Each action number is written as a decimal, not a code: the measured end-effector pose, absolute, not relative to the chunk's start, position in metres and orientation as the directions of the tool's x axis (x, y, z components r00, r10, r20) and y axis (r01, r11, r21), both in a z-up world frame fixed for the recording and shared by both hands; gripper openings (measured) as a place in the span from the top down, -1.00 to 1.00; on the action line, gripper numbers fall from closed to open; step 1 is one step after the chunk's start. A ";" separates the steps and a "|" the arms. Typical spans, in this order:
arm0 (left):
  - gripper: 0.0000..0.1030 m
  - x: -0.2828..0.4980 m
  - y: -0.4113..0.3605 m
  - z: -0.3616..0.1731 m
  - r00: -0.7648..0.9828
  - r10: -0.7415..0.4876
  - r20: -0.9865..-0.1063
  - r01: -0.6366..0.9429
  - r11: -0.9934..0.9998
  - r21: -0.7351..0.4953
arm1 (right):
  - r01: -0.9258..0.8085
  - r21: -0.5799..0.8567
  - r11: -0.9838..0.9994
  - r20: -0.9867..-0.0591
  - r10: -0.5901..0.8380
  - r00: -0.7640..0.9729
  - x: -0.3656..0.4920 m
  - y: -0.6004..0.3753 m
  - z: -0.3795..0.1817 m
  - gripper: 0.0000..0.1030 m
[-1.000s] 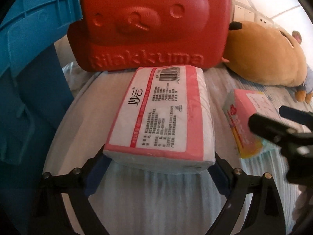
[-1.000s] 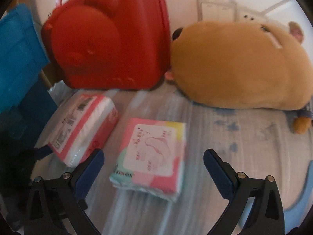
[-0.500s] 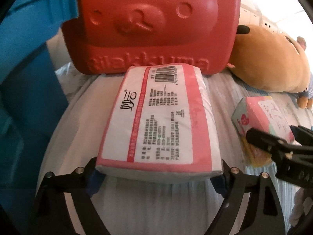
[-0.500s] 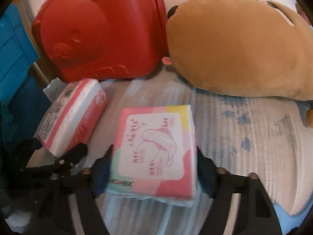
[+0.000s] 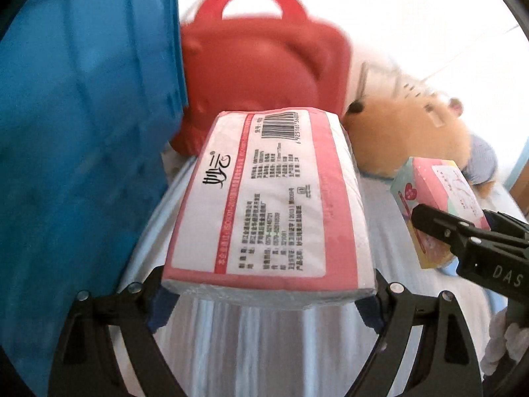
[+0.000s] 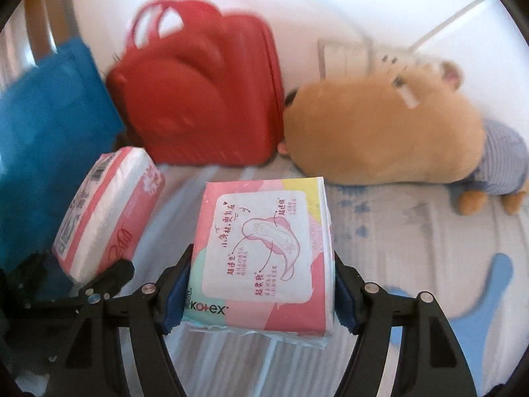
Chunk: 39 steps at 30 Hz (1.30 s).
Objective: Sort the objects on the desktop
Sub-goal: 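Grasp the white-red pad pack with the left tool while the right tool grasps the Kotex pack, then carry both pad packs over the blue crate and open both tools to drop them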
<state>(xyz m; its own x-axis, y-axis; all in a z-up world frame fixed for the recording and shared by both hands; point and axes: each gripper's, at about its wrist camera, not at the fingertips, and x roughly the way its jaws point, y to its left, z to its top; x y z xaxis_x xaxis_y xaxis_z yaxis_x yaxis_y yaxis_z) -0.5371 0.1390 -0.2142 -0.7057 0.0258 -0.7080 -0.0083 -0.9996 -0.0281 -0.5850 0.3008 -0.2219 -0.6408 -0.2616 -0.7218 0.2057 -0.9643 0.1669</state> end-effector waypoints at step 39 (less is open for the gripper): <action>-0.74 -0.260 -0.185 0.044 -0.815 -0.412 -0.406 0.435 -0.900 0.040 | 0.702 0.139 -0.698 -0.351 -0.698 -0.624 -0.327 -0.033 0.039 -0.40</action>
